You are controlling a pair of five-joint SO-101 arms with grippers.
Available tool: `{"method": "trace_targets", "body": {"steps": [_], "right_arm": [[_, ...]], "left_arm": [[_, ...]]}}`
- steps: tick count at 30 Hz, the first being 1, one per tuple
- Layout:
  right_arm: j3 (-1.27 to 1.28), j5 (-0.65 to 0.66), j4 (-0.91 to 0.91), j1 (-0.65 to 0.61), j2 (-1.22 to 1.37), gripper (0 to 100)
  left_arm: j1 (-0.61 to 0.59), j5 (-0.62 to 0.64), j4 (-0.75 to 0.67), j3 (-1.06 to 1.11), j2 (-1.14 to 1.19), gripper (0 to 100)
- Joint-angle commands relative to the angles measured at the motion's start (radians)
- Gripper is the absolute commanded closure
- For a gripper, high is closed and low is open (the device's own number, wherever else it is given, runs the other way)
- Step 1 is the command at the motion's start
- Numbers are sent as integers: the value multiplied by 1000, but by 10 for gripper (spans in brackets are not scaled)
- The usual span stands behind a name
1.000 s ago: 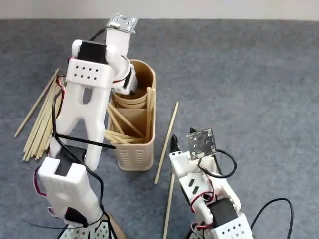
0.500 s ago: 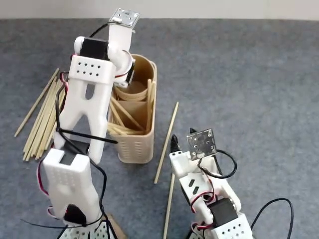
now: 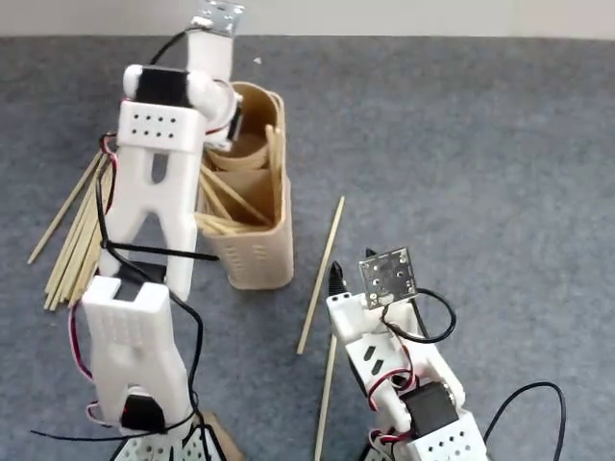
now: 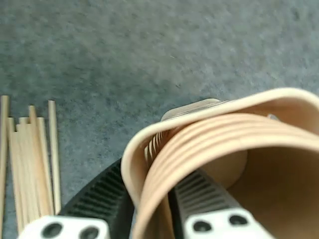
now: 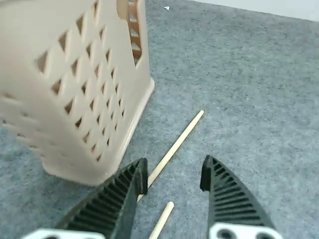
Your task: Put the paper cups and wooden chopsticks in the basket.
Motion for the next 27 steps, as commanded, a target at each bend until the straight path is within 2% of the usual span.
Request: {"method": "trace_targets", "body": {"steps": [1,3,7,12,18,27], "right_arm": [[148,9,4,10,-13,814],[148,9,4,10,-13,814],[148,9,4,10,-13,814],[148,9,4,10,-13,814],[148,9,5,10,-7,814],[148,9,5,10,-7,814]], "left_arm": [[-36,-18,-69,-156,61,982],[-35,-17,-26,-229,90,950],[-30,-21,77,-390,101,802],[-2,-61,175,-509,104,826],[7,-58,186,-518,74,800],[7,-58,186,-512,-248,800]]}}
